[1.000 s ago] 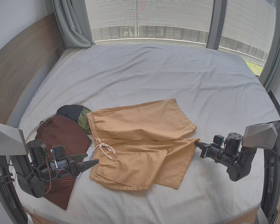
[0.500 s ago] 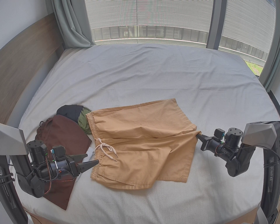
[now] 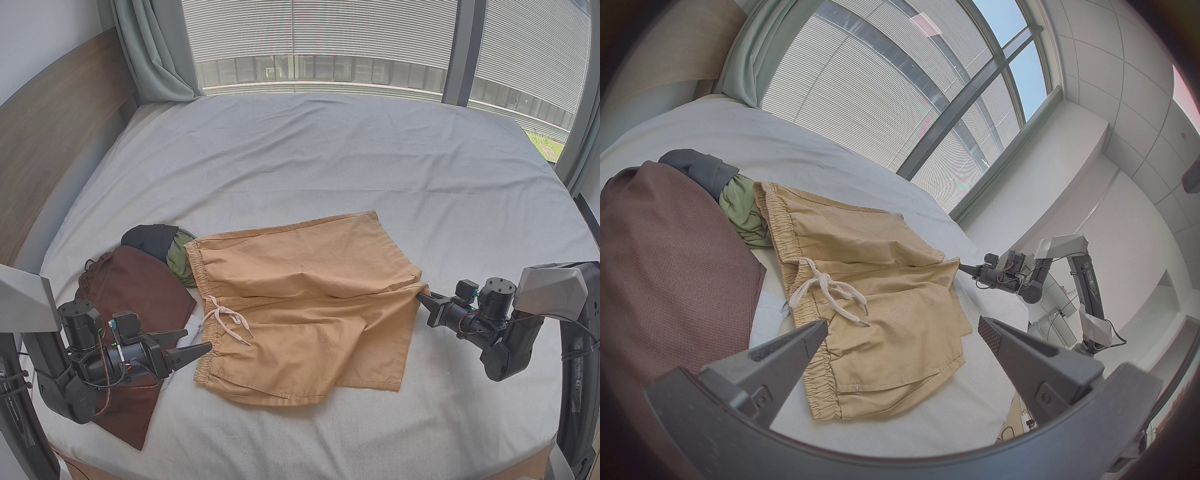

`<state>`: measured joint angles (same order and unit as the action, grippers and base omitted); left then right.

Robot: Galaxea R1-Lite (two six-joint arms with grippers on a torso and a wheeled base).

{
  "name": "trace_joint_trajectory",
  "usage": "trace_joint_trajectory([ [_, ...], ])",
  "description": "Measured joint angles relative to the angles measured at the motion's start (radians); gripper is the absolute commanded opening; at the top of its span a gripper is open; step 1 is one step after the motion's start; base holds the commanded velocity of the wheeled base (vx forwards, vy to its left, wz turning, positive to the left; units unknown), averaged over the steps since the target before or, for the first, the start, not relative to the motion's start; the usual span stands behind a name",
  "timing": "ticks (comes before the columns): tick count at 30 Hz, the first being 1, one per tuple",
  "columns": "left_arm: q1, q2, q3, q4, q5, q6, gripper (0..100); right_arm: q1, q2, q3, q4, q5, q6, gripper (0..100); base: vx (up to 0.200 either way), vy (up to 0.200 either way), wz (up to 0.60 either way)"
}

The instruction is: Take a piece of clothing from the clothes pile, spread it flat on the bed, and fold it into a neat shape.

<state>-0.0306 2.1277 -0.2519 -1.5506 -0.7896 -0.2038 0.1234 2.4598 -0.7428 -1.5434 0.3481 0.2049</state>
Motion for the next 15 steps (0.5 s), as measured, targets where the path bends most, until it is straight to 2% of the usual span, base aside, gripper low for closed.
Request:
trace_joint_trajectory([
  [15,-0.001,0.000,0.000,0.000,0.000,0.000,100,0.000,-0.101,0.221,0.003,0.051,-0.061,100,0.000,0.000,0.00],
])
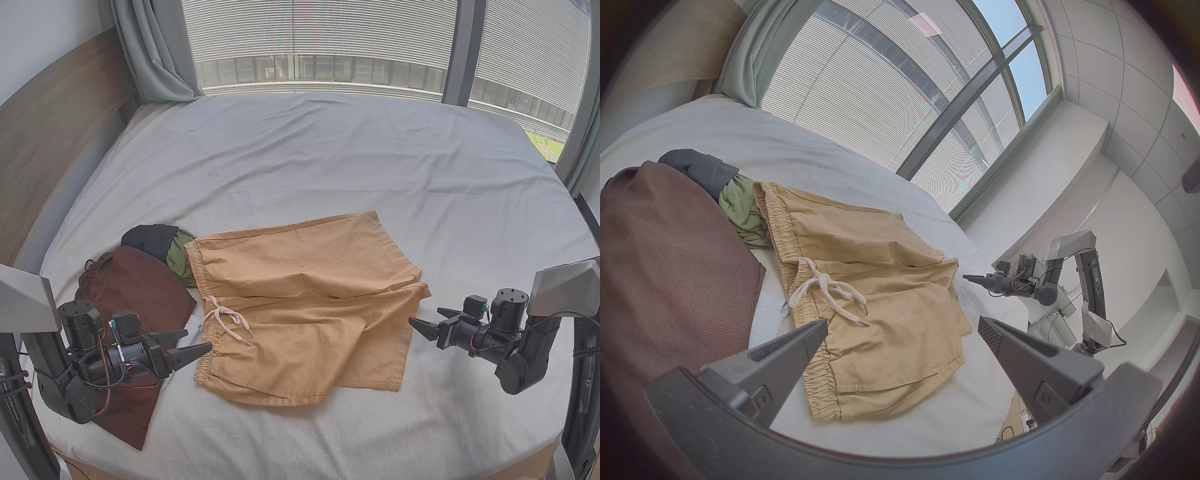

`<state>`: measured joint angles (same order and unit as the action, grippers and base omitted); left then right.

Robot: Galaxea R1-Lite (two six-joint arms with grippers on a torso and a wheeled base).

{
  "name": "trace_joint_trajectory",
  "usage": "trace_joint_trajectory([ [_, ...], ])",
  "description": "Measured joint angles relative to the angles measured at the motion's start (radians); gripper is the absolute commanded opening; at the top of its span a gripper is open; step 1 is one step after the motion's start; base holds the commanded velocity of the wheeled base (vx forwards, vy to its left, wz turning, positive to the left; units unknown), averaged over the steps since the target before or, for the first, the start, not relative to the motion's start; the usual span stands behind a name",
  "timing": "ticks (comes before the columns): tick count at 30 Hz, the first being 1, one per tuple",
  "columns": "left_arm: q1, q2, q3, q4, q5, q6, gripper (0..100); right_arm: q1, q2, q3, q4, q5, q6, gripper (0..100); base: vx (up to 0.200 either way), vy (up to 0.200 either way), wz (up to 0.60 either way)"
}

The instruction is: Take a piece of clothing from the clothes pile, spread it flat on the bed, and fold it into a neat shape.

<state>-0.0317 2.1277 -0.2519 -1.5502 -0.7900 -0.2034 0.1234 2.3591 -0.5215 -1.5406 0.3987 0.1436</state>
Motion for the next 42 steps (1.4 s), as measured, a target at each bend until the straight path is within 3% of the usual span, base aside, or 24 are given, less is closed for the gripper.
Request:
trace_joint_trajectory([
  [17,0.000,0.001,0.000,0.000,0.000,0.001,100,0.066,-0.017,0.229,0.002,0.092,-0.031,100,0.000,0.000,0.00],
  [42,0.000,0.001,0.000,0.000,0.000,0.001,100,0.122,0.044,0.246,0.001,0.119,-0.010,100,0.000,0.000,0.00],
])
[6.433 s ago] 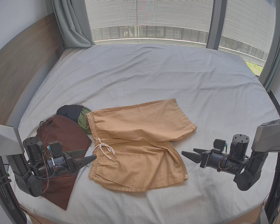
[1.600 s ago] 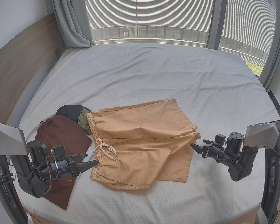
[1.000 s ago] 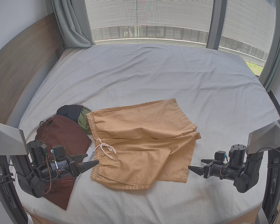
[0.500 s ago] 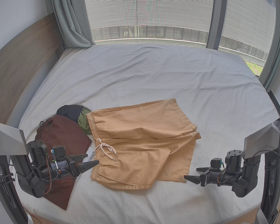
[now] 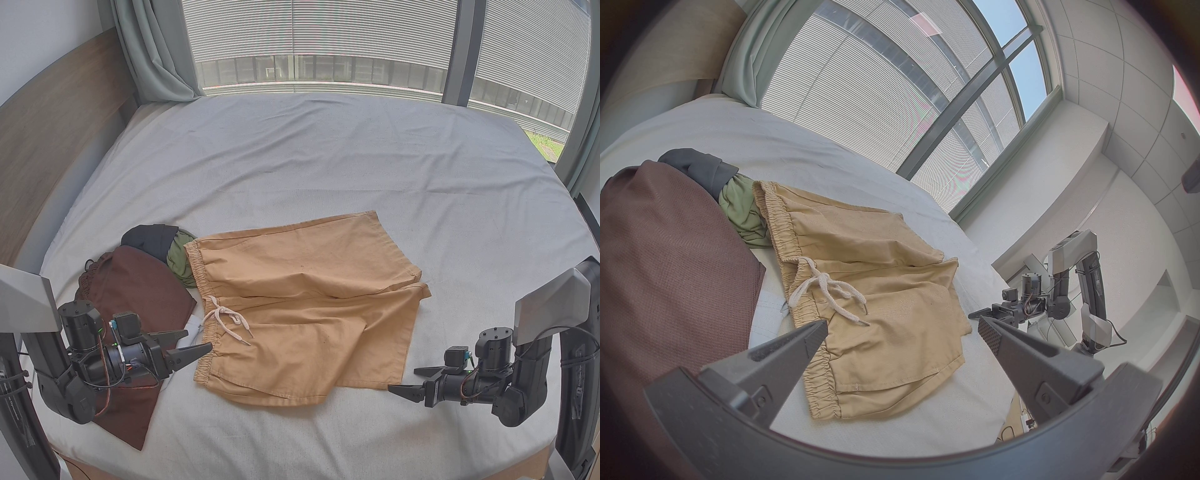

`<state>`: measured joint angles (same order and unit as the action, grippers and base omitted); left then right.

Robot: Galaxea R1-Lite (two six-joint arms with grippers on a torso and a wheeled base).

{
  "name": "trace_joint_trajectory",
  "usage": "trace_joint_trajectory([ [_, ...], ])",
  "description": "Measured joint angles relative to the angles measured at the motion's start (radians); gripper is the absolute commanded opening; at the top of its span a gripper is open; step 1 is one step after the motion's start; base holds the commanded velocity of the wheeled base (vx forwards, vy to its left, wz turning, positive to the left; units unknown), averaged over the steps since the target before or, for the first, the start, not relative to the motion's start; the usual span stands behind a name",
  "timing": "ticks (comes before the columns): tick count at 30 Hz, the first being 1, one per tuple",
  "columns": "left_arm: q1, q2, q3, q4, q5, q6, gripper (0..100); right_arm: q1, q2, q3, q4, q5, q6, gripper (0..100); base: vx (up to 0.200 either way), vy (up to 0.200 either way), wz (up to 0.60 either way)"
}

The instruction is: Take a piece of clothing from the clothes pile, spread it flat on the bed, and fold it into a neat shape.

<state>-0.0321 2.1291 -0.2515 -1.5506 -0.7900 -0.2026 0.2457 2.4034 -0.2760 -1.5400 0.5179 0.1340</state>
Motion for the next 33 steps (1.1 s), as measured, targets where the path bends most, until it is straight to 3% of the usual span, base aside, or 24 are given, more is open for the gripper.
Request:
trace_joint_trajectory([
  [5,0.001,0.000,0.000,0.000,0.000,0.000,100,0.008,0.006,-0.004,0.000,0.002,0.019,100,0.000,0.000,0.00],
  [20,0.000,0.000,0.000,0.000,0.000,0.000,100,0.060,0.058,-0.066,-0.004,0.001,0.180,100,0.000,0.000,0.00],
  [29,0.000,0.000,0.000,0.000,0.000,0.000,100,0.071,0.064,-0.092,-0.002,-0.001,0.206,100,0.000,0.000,0.00],
  [30,0.000,0.000,0.000,0.000,0.000,0.001,100,0.071,0.065,-0.092,-0.002,-0.002,0.206,0,0.000,0.000,0.00],
  [33,0.000,0.000,0.000,0.000,0.000,0.001,100,0.069,0.066,-0.094,-0.001,-0.004,0.207,0,0.000,0.000,0.00],
])
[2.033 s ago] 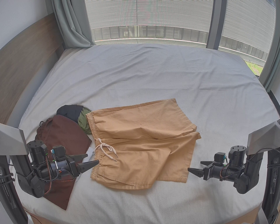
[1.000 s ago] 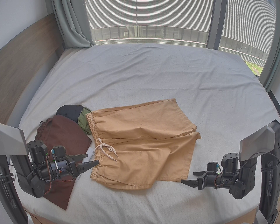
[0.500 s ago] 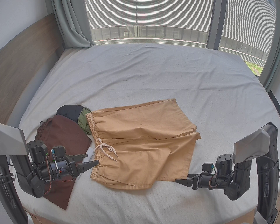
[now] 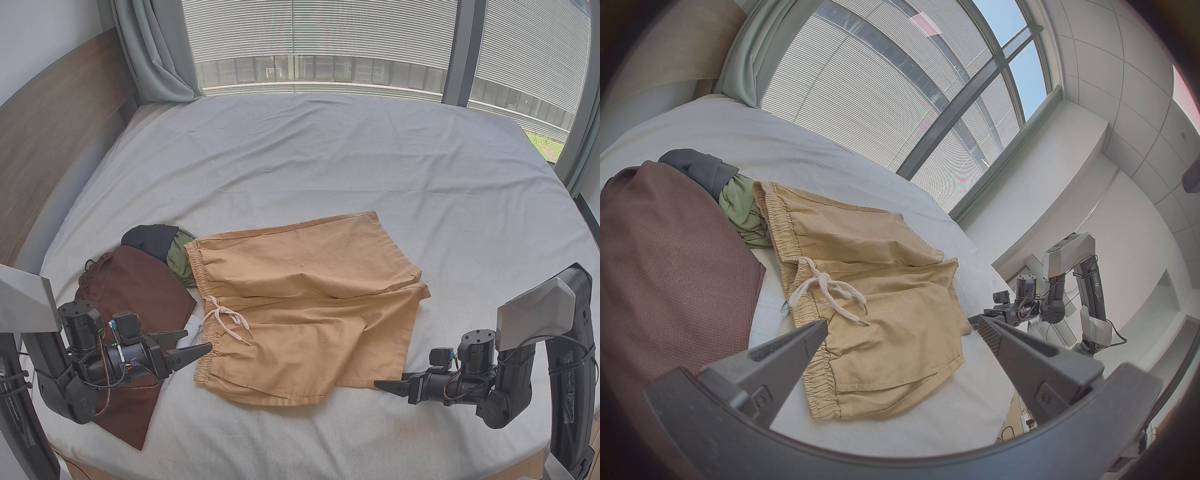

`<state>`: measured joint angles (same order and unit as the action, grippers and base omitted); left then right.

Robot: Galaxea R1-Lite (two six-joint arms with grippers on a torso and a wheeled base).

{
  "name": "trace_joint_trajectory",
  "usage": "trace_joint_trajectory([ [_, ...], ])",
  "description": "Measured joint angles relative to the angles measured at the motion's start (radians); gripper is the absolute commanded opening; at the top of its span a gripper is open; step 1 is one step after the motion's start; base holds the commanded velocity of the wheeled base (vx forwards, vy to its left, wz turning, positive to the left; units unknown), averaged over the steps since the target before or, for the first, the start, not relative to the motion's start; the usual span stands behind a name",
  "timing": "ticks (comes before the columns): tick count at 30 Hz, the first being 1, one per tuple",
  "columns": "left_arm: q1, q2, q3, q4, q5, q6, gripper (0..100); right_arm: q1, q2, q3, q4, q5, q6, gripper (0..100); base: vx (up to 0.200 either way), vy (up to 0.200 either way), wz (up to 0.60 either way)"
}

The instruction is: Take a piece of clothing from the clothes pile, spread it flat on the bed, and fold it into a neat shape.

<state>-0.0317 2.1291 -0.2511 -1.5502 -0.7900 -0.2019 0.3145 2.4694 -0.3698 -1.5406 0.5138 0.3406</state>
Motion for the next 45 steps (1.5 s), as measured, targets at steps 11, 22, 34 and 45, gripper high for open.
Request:
trace_joint_trajectory([
  [11,-0.001,0.009,0.000,0.000,0.000,0.003,100,-0.005,0.001,0.000,0.002,0.000,-0.001,0,0.000,0.000,0.00],
  [22,-0.001,0.025,0.000,0.000,0.001,0.006,100,-0.030,-0.017,0.049,0.000,-0.032,-0.051,0,0.000,0.000,0.00],
  [34,0.001,0.075,-0.004,0.000,0.001,0.079,100,-0.103,-0.056,0.110,0.001,-0.033,-0.100,0,0.000,0.000,0.00],
  [45,0.010,0.134,-0.015,-0.001,0.001,0.072,100,-0.106,-0.075,0.123,0.001,-0.034,-0.099,0,0.000,0.000,0.00],
])
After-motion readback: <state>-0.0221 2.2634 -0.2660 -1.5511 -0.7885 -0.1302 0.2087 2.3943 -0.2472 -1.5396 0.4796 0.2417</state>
